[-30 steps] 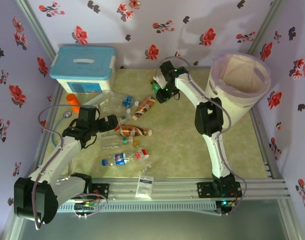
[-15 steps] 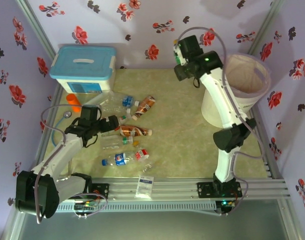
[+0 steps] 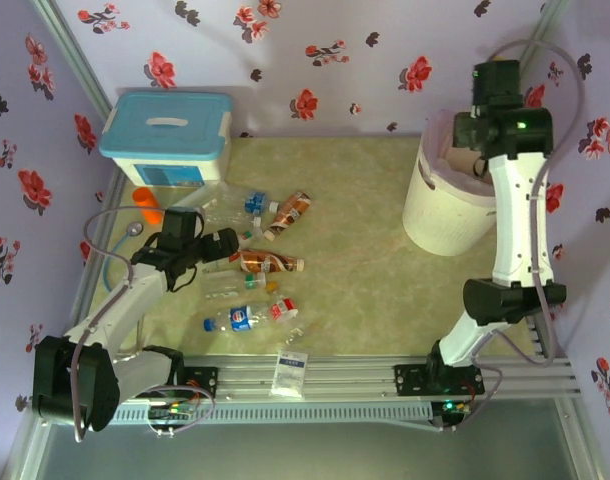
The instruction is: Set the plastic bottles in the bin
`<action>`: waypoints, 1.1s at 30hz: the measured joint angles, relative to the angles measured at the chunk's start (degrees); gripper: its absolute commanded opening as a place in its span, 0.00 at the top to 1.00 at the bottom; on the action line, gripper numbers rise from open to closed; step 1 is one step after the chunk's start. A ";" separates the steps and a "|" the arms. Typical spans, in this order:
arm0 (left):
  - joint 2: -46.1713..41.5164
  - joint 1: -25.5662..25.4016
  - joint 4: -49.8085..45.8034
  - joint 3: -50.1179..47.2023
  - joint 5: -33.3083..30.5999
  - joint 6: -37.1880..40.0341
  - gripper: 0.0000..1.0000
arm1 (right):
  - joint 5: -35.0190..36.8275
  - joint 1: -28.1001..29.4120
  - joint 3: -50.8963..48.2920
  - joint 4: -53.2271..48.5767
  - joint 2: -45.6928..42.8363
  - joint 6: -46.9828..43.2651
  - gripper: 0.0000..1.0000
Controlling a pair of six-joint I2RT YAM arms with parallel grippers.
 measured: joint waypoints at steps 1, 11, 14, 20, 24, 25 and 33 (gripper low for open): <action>0.00 0.02 0.11 0.00 0.00 0.00 0.00 | -0.76 -1.36 -1.03 0.00 -0.35 0.20 0.46; 0.00 0.02 0.68 0.00 0.00 0.02 0.00 | -9.73 -8.35 -8.92 -0.35 1.86 2.32 0.43; 0.00 0.02 0.70 -0.07 0.00 0.00 0.00 | -11.26 -8.79 -10.08 -0.98 3.56 2.69 0.38; -0.11 0.11 0.94 -1.20 0.00 0.02 0.00 | -12.35 -8.85 -10.75 -1.62 6.36 3.10 0.25; -0.17 0.11 1.01 -1.79 0.00 0.02 0.00 | -12.33 -8.85 -10.75 -1.73 6.54 3.17 0.18; -0.17 0.13 1.16 -1.92 0.00 0.02 0.00 | -12.33 -8.85 -10.75 -1.75 6.54 3.34 0.16; -0.22 0.24 1.18 -2.38 0.00 0.26 0.00 | -11.21 -8.87 -10.36 -2.32 6.67 3.63 0.08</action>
